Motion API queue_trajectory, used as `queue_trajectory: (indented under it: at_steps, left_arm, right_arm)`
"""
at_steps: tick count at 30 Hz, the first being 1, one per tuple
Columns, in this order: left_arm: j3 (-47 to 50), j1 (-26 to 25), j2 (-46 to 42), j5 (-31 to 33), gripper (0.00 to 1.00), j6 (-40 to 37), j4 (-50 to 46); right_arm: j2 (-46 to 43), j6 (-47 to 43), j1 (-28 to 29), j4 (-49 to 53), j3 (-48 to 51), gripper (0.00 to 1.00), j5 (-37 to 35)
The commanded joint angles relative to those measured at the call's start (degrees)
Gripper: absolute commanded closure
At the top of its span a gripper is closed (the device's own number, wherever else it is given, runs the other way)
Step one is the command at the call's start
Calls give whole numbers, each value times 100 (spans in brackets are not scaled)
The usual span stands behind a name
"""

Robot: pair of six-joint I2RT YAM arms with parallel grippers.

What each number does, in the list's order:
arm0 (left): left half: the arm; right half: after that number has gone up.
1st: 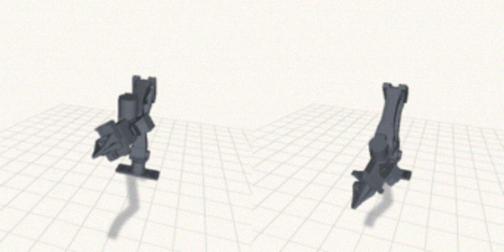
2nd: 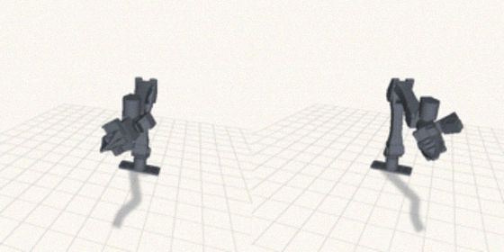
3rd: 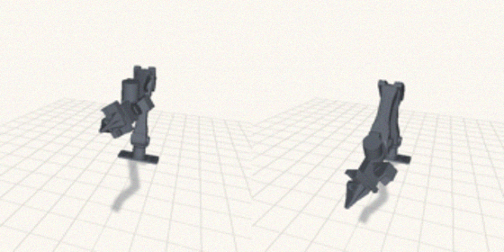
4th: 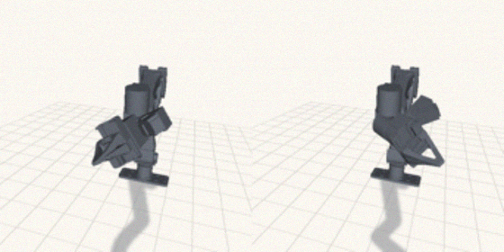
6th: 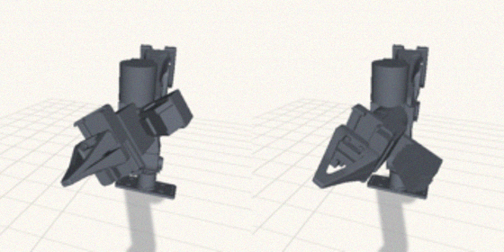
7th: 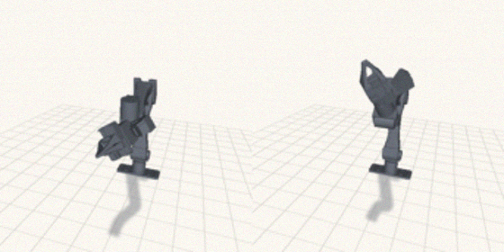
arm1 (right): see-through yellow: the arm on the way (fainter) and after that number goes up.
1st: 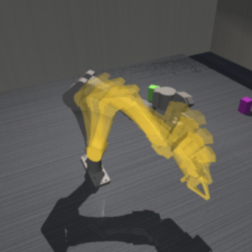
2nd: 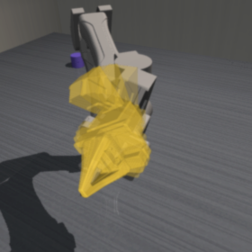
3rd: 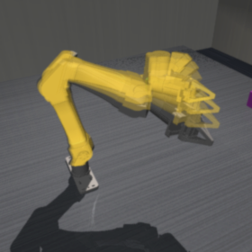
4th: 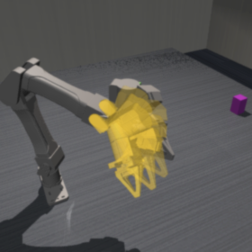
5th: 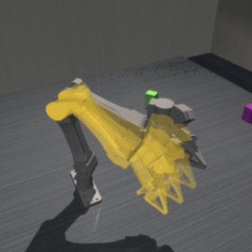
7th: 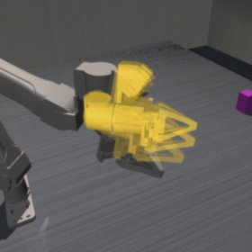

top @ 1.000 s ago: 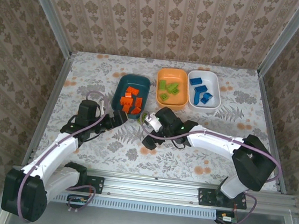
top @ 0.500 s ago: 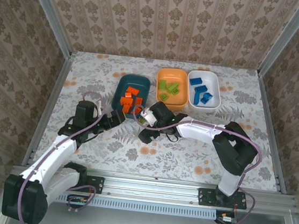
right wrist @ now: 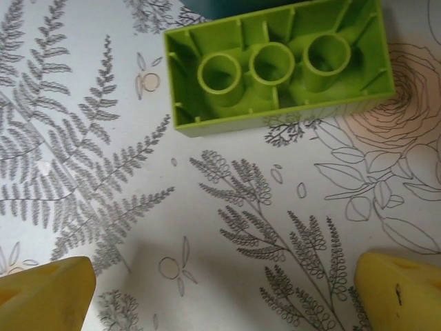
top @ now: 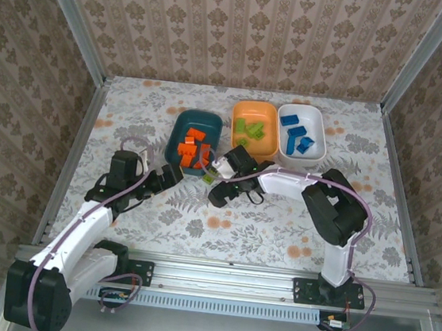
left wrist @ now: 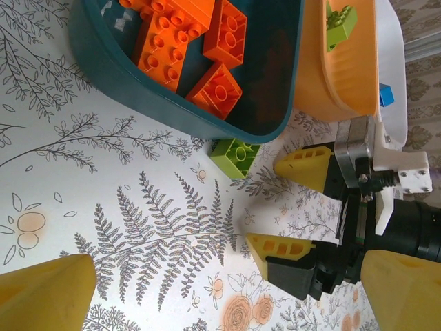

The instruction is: Sort the legos into containers by color

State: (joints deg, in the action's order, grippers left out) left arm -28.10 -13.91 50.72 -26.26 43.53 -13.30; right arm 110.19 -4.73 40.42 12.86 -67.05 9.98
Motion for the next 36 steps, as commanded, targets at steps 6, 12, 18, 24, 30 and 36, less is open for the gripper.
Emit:
queue_trajectory:
  at_steps: [6, 12, 18, 24, 30, 36]
  left_arm:
    - [32, 108, -88, -142, 0, -174, -121]
    - [15, 163, -115, -167, 0, -209, -174]
    - [24, 196, -95, -177, 0, -216, -165]
    - [32, 205, -45, -204, 0, -190, -109]
    - [128, 222, -80, -204, 0, -200, -80]
    - [175, 309, -80, -275, 0, -242, -43]
  right_arm:
    - [542, -102, -127, 186, -389, 2, 214]
    - [788, -204, -134, 215, -605, 2, 116]
    - [767, -505, 8, -3, -608, 2, -628]
    - [731, -883, 175, -641, -458, 1, -1210]
    - [714, -932, 187, -1090, -391, 0, -1257]
    - [942, -854, 192, -876, -780, 0, -1060]
